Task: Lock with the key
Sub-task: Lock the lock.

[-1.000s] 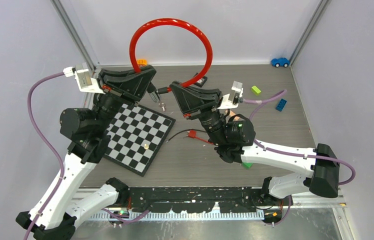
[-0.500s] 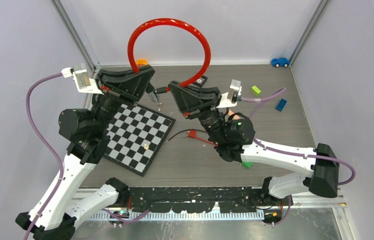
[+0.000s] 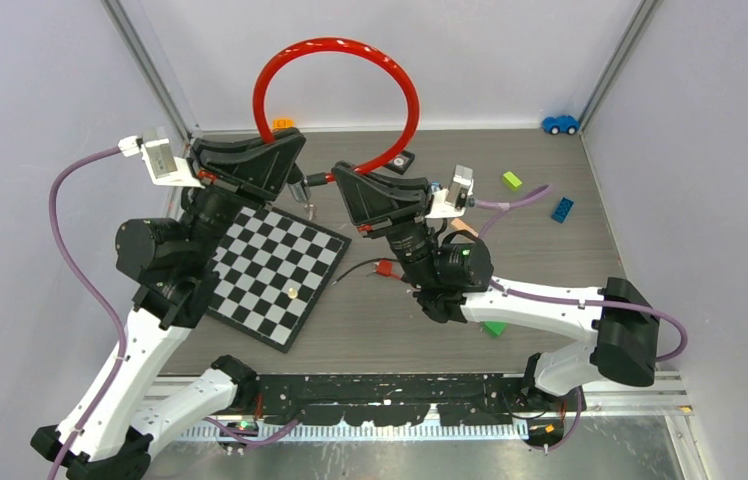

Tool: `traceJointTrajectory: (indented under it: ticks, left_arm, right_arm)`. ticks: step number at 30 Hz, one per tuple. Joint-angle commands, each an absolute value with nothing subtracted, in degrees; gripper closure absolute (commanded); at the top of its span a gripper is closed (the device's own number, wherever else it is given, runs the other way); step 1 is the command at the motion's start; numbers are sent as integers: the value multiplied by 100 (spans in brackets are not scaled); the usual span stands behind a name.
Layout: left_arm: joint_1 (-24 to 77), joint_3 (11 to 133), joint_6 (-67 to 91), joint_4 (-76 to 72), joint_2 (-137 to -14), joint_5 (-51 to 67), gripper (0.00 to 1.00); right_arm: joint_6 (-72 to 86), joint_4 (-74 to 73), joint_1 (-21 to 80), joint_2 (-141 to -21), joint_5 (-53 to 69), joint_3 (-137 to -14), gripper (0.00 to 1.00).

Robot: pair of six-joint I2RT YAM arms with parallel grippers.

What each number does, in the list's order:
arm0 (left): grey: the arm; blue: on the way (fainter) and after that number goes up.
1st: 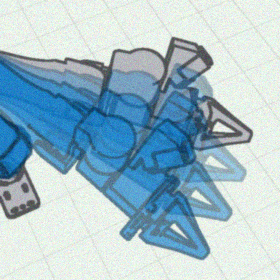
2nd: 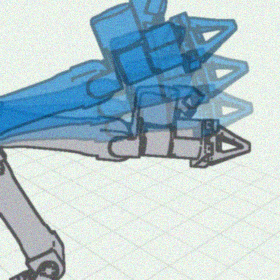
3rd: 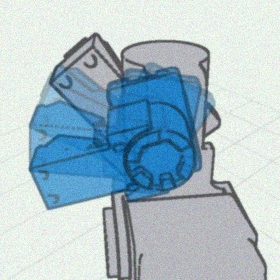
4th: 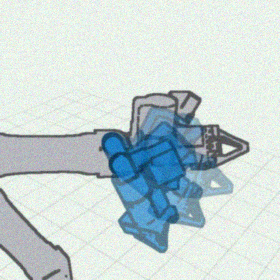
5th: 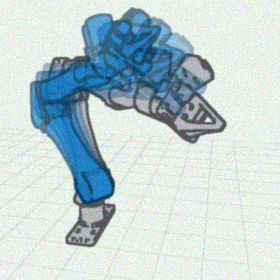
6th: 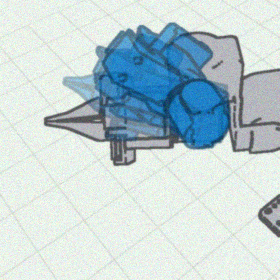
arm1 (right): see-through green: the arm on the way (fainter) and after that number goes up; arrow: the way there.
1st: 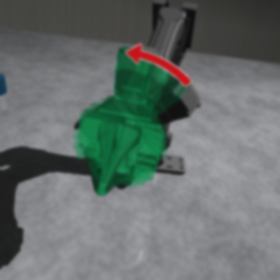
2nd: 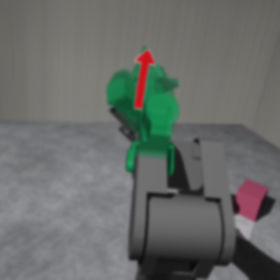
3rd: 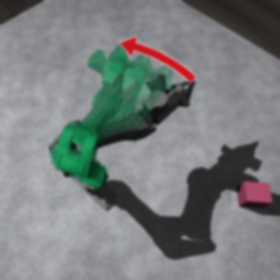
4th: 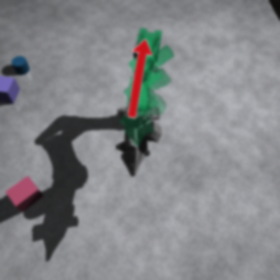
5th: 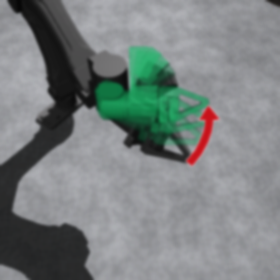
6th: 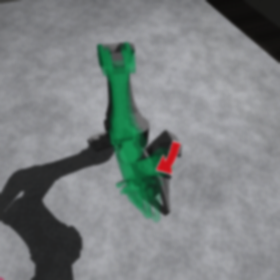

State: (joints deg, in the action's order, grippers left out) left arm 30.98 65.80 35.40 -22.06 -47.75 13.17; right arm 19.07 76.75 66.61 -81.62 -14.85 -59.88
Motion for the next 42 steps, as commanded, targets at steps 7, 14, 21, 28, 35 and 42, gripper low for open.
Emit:
traceJointTrajectory:
  ticks: [7, 14, 21, 28, 35, 42]
  left_arm:
    - [3146, 6789, 3801, -2837, -4746, 1485, 100]
    - [3146, 6814, 3823, -2874, -4776, 1485, 100]
    - [3146, 6816, 3841, -2909, -4804, 1492, 100]
    - [3146, 6790, 3875, -2875, -4794, 1525, 100]
    - [3146, 6778, 3980, -2923, -4794, 1579, 100]
    - [3146, 6771, 4042, -2953, -4803, 1606, 100]
  right_arm:
    - [2029, 7639, 6687, -8632, -1611, -5768, 99]
    - [2034, 7840, 6759, -8828, -1613, -5596, 99]
    - [1924, 7959, 6958, -9081, -1667, -5593, 99]
    - [1467, 7835, 6970, -8984, -1671, -5826, 99]
    - [606, 7003, 6917, -8680, -1349, -6264, 99]
    - [695, 6530, 6681, -8521, -788, -6623, 99]
